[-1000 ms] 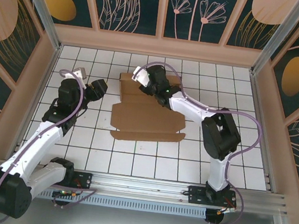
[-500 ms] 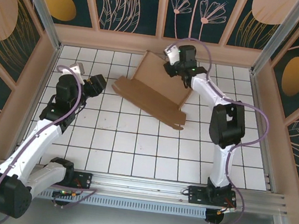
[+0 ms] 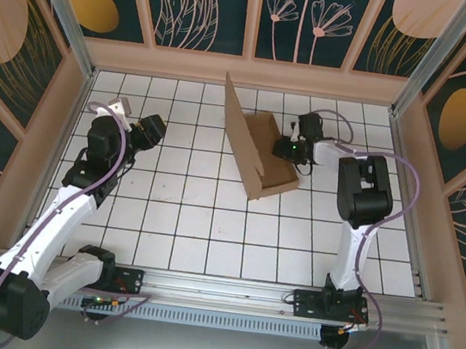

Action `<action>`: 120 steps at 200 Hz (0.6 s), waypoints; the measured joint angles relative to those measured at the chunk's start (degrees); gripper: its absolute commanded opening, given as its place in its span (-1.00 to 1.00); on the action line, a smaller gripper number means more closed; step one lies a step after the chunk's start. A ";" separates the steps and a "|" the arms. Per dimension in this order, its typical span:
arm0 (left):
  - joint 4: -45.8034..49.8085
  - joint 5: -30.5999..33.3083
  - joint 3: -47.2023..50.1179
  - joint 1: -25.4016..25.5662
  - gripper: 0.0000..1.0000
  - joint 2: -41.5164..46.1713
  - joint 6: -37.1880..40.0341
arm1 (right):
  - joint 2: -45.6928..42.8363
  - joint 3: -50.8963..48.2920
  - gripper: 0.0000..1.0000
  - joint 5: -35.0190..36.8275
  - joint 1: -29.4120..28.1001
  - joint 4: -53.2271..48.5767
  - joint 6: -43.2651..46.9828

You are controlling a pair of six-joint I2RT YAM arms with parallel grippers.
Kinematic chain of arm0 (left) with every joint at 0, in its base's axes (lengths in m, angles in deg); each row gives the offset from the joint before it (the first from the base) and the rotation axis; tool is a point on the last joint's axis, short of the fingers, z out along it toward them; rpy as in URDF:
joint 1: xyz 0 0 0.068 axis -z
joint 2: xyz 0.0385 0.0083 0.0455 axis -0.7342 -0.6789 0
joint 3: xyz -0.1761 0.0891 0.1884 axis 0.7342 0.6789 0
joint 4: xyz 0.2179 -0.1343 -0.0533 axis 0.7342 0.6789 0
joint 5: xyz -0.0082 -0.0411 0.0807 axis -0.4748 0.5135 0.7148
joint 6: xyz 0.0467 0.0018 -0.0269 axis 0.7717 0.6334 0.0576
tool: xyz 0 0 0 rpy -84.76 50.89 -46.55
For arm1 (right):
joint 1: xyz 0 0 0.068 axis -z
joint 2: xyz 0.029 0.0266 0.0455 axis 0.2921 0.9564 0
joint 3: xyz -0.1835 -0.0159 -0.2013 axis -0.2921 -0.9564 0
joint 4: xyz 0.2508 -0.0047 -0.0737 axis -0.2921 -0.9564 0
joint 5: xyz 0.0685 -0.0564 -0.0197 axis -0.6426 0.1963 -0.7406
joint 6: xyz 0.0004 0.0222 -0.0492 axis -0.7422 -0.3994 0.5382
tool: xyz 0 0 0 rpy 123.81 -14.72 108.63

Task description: Fold the paper box

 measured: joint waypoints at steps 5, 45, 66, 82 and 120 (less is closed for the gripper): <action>-0.09 0.02 0.04 0.00 0.33 -0.02 -0.04 | -2.75 -3.78 0.01 -0.31 -0.26 2.08 -3.74; -0.09 0.68 0.07 0.00 0.40 -0.04 -0.20 | -16.44 -22.60 0.30 -1.49 -11.30 12.68 -25.00; 0.04 2.03 0.07 0.00 0.47 -0.04 -0.15 | -18.27 -22.82 0.38 -1.20 -16.33 13.60 -28.06; 0.81 3.58 0.07 0.00 0.51 0.15 -0.09 | -21.53 -23.04 0.37 2.54 -15.76 11.93 -26.53; 2.58 7.19 0.17 0.00 0.51 1.57 0.02 | -22.73 -16.98 0.32 12.00 -11.50 8.17 -8.04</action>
